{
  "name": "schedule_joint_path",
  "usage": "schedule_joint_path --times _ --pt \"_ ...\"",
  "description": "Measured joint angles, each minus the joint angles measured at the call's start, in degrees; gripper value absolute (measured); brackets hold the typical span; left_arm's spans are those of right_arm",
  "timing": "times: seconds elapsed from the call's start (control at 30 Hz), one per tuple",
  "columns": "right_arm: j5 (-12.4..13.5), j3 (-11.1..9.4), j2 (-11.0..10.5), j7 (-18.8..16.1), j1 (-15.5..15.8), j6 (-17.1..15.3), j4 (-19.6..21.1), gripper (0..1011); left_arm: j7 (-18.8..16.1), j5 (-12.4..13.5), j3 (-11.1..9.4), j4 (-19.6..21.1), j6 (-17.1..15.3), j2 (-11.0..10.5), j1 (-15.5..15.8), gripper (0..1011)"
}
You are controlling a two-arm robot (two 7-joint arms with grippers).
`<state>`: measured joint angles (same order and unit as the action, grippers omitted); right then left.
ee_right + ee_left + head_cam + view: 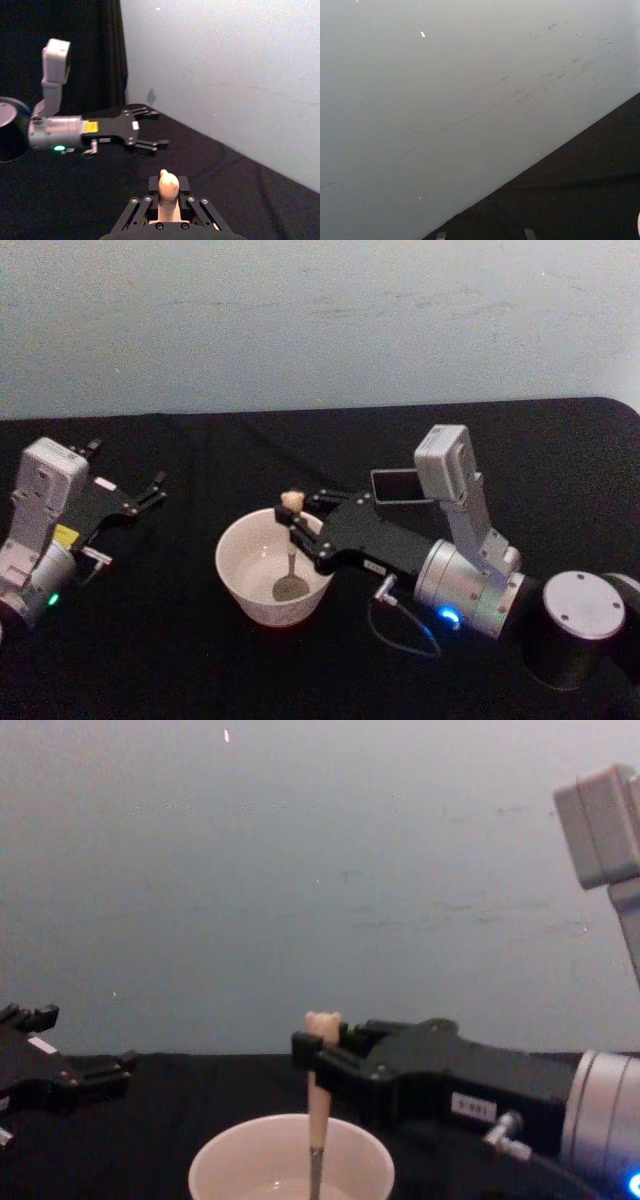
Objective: Pick up the stirring spoon with one hand, stir inside the cup, then place it back in its original position.
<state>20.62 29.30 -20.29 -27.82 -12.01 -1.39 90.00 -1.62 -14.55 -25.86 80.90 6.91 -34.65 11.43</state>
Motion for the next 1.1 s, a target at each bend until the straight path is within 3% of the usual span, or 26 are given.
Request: schedule_joint_path --times 0.17,0.5,0.8,1.1 --pt "-0.1 1.3 0.3 -0.4 -0.1 -0.2 -0.2 222 0.0 0.0 0.0 0.0 0.0 0.0 0.0 1001" --pt "-2.8 3.9 3.5 -0.5 -4.5 1.3 -5.4 221 0.0 0.0 0.0 0.0 0.0 0.0 0.0 1002" --pt "-4.0 3.0 5.6 0.9 -7.3 2.2 -9.4 222 0.0 0.0 0.0 0.0 0.0 0.0 0.0 1001" --pt "-4.0 1.2 4.7 1.8 -6.9 1.7 -8.8 222 0.0 0.0 0.0 0.0 0.0 0.0 0.0 1001"
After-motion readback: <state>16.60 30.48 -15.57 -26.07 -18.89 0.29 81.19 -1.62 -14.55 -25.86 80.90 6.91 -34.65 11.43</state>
